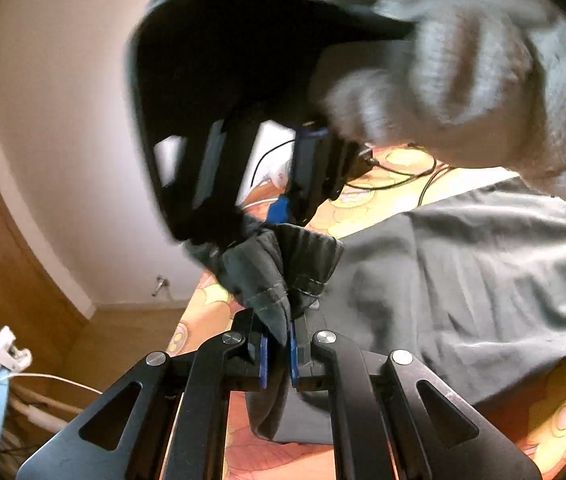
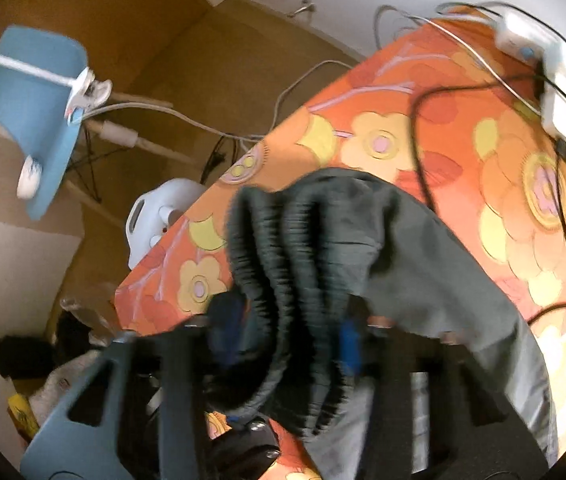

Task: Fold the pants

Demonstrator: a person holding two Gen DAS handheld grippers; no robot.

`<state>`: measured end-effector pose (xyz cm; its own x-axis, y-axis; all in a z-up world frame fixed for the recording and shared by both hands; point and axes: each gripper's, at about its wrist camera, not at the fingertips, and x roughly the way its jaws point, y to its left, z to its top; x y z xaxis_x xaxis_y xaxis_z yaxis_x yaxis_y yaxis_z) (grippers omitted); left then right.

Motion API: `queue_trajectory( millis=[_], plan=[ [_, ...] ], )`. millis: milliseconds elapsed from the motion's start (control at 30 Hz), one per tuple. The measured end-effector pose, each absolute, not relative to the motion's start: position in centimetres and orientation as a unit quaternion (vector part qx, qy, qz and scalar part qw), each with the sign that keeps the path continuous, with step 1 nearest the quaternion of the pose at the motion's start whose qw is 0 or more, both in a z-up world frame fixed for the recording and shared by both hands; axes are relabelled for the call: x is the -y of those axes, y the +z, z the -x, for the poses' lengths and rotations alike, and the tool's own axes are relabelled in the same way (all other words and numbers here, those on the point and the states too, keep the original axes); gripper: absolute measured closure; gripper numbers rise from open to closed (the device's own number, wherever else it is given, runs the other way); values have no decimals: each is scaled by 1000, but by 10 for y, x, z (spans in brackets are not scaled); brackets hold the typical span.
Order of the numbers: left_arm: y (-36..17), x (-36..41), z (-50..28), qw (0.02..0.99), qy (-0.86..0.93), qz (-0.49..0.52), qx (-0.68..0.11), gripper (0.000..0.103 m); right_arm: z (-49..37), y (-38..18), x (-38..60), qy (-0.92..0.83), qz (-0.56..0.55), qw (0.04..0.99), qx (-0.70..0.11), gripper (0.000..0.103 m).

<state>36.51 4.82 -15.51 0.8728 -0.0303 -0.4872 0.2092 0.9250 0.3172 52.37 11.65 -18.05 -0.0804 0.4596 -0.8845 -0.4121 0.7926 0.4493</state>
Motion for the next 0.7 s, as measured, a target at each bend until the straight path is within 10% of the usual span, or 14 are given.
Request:
queue_trajectory(
  millis=[700],
  plan=[
    [-10, -88, -331, 976, -79, -103, -174, 99, -483, -17, -84, 367, -144, 761, -515, 86]
  ],
)
